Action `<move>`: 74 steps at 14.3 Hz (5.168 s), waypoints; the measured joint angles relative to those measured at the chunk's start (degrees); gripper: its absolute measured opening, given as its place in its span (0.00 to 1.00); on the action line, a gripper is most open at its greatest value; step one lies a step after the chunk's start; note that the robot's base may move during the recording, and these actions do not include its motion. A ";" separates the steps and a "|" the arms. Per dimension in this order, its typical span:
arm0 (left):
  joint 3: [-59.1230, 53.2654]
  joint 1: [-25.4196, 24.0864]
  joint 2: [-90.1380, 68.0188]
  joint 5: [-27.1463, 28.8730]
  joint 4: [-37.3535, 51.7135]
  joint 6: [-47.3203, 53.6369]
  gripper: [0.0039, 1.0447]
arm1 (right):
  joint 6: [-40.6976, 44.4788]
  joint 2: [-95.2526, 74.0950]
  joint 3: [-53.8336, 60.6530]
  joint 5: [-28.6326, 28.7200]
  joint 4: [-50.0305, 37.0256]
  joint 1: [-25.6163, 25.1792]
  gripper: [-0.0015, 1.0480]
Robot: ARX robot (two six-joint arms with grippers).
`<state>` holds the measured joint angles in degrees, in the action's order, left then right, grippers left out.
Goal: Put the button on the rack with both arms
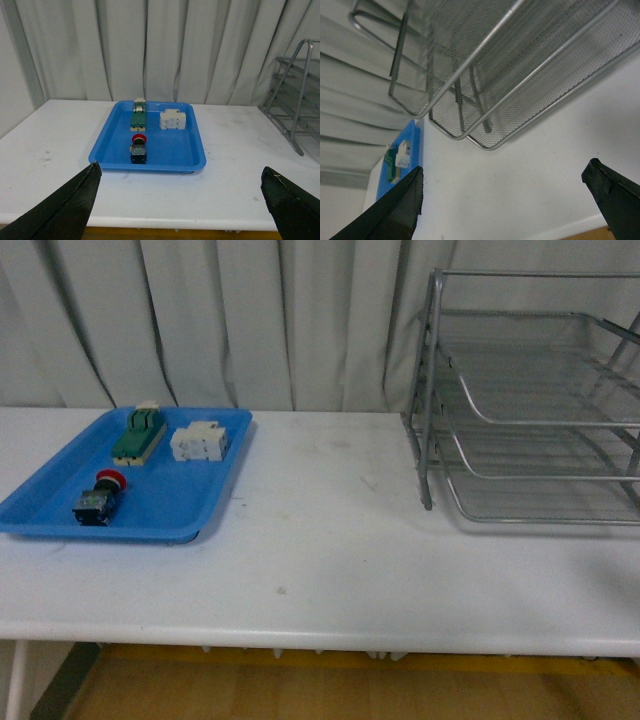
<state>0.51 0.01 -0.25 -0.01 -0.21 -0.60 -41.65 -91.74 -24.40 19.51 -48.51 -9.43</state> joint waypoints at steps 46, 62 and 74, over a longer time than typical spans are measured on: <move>0.00 0.00 0.00 0.00 -0.02 0.00 0.94 | 41.27 53.88 23.76 -19.69 11.89 9.11 0.02; 0.00 0.00 0.00 0.00 -0.02 0.00 0.94 | 41.29 81.59 23.78 -19.69 38.25 9.11 0.02; 23.52 -1.42 -64.85 -0.07 19.06 1.16 0.94 | 41.48 91.54 23.76 -19.50 48.72 9.14 0.95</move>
<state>24.03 -1.41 -65.10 -0.08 18.85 0.56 -0.16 -0.21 -0.64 0.01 0.21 -0.30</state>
